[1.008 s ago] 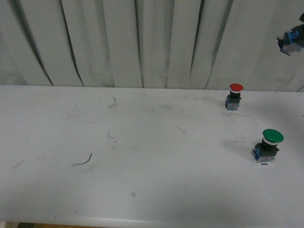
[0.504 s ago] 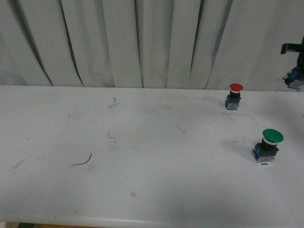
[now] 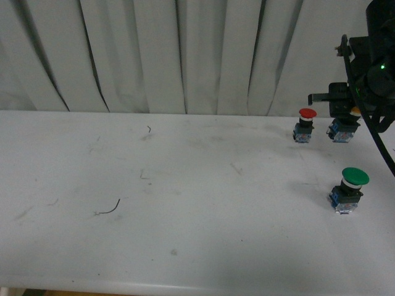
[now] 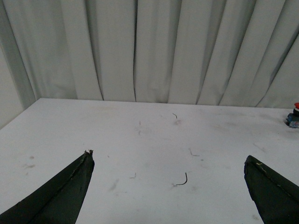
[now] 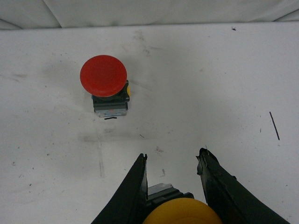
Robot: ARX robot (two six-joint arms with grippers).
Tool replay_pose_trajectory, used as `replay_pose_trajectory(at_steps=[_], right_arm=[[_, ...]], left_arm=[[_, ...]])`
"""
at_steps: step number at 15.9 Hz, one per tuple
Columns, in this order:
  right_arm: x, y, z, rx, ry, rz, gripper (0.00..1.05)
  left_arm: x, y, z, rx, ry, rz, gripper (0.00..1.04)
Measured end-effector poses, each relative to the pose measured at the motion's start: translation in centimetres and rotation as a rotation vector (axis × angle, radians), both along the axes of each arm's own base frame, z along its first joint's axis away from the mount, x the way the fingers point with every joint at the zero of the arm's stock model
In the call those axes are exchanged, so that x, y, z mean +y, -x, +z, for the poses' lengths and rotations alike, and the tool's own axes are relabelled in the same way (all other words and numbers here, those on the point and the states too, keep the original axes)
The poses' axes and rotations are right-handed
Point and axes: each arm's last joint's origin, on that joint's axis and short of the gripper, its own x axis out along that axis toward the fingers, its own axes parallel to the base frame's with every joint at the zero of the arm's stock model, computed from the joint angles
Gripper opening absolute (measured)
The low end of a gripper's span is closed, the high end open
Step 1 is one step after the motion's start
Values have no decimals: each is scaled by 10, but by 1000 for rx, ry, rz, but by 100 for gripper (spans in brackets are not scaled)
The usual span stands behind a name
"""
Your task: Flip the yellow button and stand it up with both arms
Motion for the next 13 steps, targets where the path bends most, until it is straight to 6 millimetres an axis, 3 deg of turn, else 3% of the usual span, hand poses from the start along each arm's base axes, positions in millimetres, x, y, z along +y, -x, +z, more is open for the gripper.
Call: replay_pose_trajectory(at_steps=[7, 13], right_arm=[[41, -10, -25, 69, 28, 58, 32], [21, -14, -37, 62, 56, -13, 32]], left_arm=[[0, 0, 0, 0, 0, 0, 98], [0, 0, 0, 0, 0, 0, 98]])
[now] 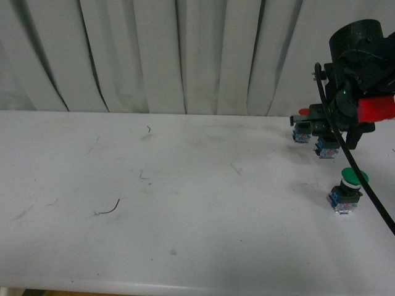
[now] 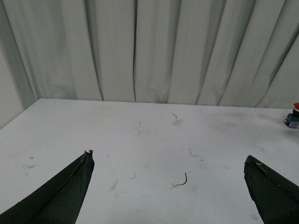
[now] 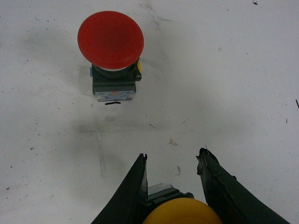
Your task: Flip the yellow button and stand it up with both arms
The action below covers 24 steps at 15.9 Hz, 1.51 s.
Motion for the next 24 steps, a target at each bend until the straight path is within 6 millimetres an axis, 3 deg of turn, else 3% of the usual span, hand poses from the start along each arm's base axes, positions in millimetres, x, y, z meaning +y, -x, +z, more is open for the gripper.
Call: replay_pose_trajectory(at_steps=[8, 12, 14, 17, 24], right_arm=[[-2, -1, -24, 28, 4, -7, 32], [1, -2, -26, 17, 5, -3, 32], [1, -2, -28, 10, 6, -6, 96], [1, 0, -27, -9, -7, -5, 98], [0, 8, -5, -75, -53, 7, 98]], left_arm=[[0, 0, 0, 0, 0, 0, 98], [0, 0, 0, 0, 0, 0, 98], [0, 0, 0, 0, 0, 0, 98], [0, 0, 0, 0, 0, 0, 98], [0, 0, 0, 0, 0, 0, 98]])
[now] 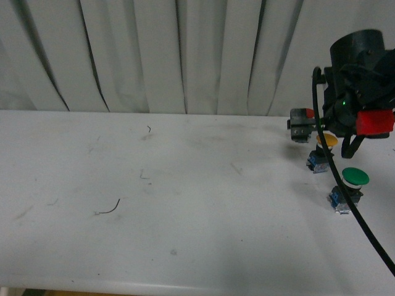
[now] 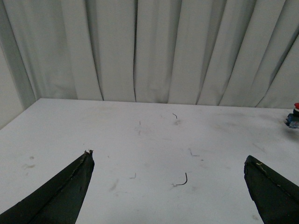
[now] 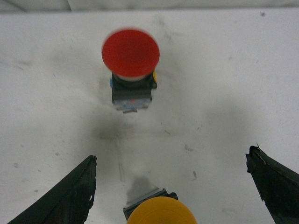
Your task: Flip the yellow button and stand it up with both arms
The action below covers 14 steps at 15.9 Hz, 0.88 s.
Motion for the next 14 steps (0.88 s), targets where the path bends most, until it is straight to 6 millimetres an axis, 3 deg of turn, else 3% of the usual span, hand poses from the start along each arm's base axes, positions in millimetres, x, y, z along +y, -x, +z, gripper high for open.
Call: replay_pose_trajectory(at_steps=[3, 6, 7, 9, 10, 13, 14], right_arm=[[-3, 4, 18, -55, -16, -1, 98], [-15, 35, 85, -294, -79, 29, 98], [-17, 54, 104, -371, -107, 50, 98], [-14, 117, 146, -556, -177, 143, 98], [-10, 152, 160, -666, -146, 155, 88], [-9, 200, 166, -696, -104, 171, 76], [-10, 207, 166, -694, -102, 173, 74]], left_arm=[[0, 0, 0, 0, 0, 0, 98], [0, 0, 0, 0, 0, 0, 98], [0, 0, 0, 0, 0, 0, 98], [0, 0, 0, 0, 0, 0, 98], [0, 0, 0, 0, 0, 0, 98], [0, 0, 0, 0, 0, 0, 98], [0, 0, 0, 0, 0, 0, 98]])
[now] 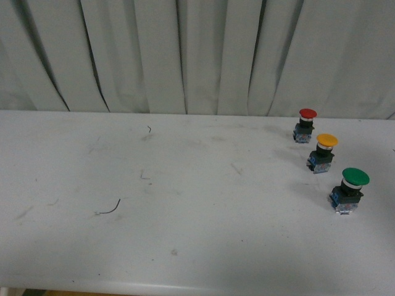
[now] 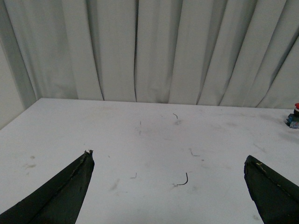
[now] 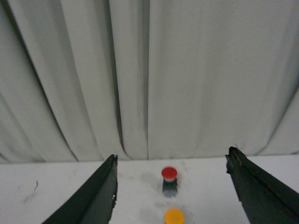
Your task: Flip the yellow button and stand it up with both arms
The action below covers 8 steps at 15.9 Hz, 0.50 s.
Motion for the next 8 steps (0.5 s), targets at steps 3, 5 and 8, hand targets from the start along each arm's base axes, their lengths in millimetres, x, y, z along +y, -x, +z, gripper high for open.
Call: replay_pose_trajectory(at_steps=[3, 5, 8], right_arm=[[-7, 101, -39, 86, 49, -22, 43], [-13, 143, -62, 49, 51, -5, 19], [-31, 166, -80, 15, 45, -18, 2]], left_arm=[[0, 0, 0, 0, 0, 0, 98], [0, 0, 0, 0, 0, 0, 98], [0, 0, 0, 0, 0, 0, 98]])
